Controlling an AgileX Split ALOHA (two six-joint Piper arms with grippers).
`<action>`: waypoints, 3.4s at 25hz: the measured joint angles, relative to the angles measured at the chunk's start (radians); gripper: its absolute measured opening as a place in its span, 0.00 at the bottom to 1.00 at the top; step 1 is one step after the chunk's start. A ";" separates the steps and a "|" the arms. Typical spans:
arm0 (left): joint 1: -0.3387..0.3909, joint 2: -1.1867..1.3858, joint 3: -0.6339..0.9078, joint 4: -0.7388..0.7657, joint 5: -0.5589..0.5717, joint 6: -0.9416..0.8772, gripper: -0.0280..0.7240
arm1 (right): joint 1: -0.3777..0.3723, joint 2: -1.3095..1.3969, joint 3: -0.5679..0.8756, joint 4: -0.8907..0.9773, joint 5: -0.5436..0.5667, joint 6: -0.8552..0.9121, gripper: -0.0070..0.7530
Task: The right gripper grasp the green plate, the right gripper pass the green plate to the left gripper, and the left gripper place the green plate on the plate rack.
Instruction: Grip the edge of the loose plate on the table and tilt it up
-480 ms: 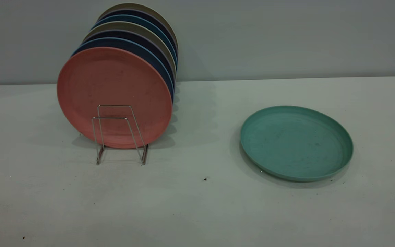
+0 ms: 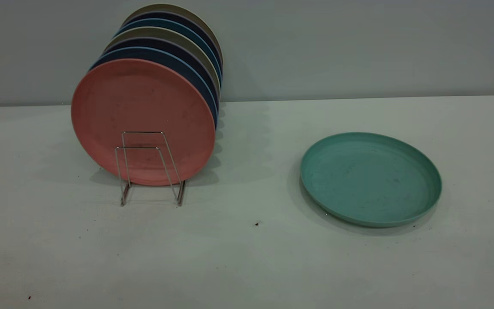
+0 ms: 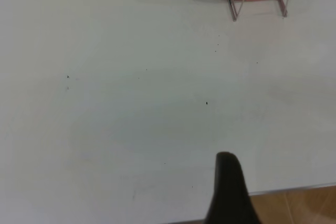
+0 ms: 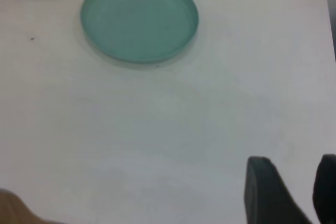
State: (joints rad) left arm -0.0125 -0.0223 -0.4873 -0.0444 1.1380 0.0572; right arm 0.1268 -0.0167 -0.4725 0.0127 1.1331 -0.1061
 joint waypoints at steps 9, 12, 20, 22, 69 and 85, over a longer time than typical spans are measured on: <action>0.000 0.000 0.000 0.000 0.000 0.000 0.75 | 0.000 0.000 0.000 0.000 0.000 0.000 0.32; 0.000 0.000 0.000 0.003 0.000 0.000 0.75 | 0.000 0.000 0.000 0.000 0.000 0.000 0.32; 0.000 0.000 0.000 0.004 0.000 0.000 0.75 | 0.000 0.000 0.000 0.000 0.000 0.000 0.32; 0.000 0.000 0.000 0.004 0.000 0.000 0.75 | 0.000 0.000 0.000 0.001 0.000 0.000 0.32; 0.000 1.020 -0.013 -1.000 -0.664 0.718 0.75 | 0.000 1.469 -0.082 1.662 -0.615 -1.401 0.56; 0.000 1.266 -0.043 -1.321 -0.697 1.028 0.75 | -0.179 2.048 -0.435 1.627 -0.484 -1.369 0.56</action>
State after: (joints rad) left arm -0.0125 1.2441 -0.5299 -1.3656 0.4414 1.0856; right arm -0.0523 2.0310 -0.9075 1.6398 0.6492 -1.4749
